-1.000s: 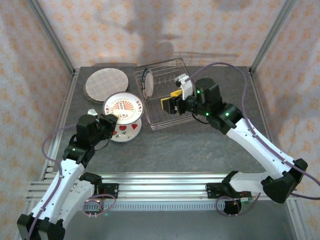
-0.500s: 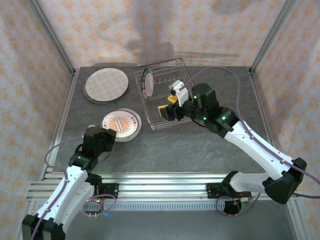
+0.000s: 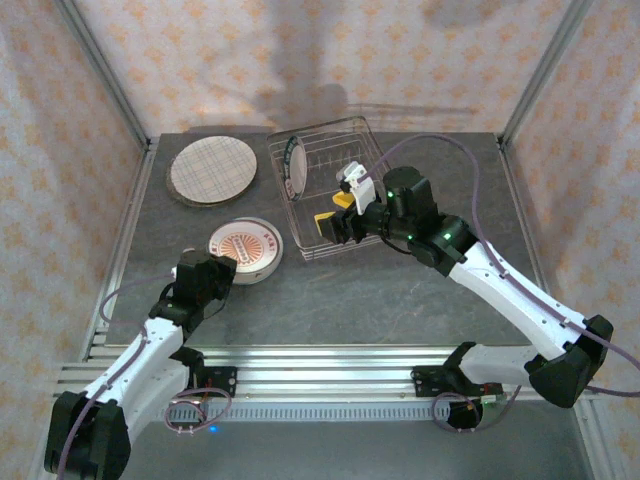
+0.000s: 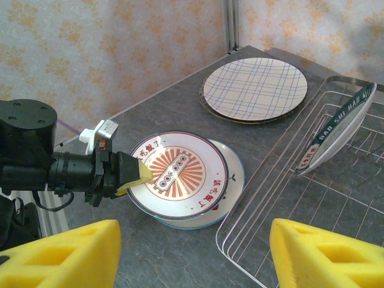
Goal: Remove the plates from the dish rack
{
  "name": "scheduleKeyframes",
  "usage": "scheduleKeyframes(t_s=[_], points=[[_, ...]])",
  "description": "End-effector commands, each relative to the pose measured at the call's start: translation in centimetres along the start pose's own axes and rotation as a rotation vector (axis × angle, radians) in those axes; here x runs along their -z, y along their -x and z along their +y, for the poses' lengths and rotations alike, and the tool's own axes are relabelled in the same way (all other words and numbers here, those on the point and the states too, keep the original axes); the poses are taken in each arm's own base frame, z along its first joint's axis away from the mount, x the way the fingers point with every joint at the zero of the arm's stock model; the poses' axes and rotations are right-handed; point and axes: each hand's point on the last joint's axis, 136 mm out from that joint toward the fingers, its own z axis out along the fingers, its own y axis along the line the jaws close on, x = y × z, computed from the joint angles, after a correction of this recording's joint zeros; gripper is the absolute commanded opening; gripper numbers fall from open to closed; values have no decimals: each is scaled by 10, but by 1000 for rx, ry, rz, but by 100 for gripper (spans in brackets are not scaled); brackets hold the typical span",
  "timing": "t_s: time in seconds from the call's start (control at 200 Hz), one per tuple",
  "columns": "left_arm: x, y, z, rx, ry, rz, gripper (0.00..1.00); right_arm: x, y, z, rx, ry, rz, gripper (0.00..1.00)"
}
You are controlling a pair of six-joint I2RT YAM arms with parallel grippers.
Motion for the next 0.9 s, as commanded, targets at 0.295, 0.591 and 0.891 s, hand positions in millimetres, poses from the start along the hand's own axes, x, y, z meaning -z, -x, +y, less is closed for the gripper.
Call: scheduleKeyframes(t_s=[0.295,0.591,0.891], points=[[-14,13,-15,-16,-49,-58,0,-3,9,8,16,45,-26,66],[-25,13,-13,-29,-33,-54,0,-4,8,7,10,36,-20,67],[-33,13,-11,-38,-13,-49,0,-6,6,6,0,34,-10,66]])
